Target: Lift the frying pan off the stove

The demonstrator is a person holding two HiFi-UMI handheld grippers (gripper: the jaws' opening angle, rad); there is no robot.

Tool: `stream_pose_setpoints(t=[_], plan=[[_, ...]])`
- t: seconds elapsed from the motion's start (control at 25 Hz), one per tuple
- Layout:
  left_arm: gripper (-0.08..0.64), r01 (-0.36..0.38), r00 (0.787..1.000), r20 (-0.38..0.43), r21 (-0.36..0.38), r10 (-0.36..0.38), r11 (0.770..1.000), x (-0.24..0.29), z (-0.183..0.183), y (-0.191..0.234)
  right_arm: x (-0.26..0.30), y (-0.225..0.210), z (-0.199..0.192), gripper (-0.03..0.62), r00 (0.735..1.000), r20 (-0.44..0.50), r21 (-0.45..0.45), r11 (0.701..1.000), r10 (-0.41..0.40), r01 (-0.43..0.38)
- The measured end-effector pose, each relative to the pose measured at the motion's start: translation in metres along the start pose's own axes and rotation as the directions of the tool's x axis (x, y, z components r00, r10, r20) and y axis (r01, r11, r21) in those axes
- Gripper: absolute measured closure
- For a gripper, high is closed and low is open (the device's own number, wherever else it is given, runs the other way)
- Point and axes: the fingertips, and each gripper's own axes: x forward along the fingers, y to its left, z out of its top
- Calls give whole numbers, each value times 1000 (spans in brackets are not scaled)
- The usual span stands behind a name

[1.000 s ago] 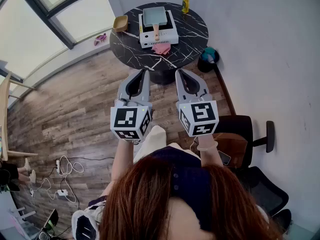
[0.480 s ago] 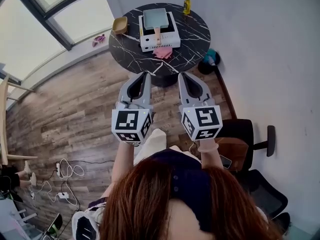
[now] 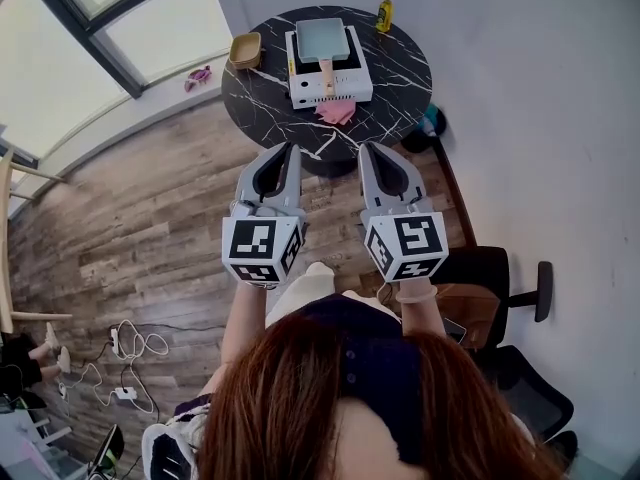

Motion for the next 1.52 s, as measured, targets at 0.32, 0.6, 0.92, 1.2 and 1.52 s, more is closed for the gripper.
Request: stream_pose_setpoints(t=[0.32,0.6,0.92,1.2,1.52], plan=[[546,11,1000,1,-2,-11,1000,10,1,29,31,8,4,583,1000,-11,-3,1000,-25,25],[546,34,999,-18,-26,-35,999,46,-9,67,86,4,-8,583,997,-61,-6,999,-52,52],[546,38,999,-7,-29,-38,999,47,-6,66,81,3,-8,583,997,-69,4,999,-40,40],[546,50,999,-13,-15,-50,999,60,2,59,86,-8,2,583,997,-67,11,999,-40,41],[546,26,1000,-16,-17,-27,1000,107,2,70,126,-38,-4,583,995,-94,5,1000,-18,18]])
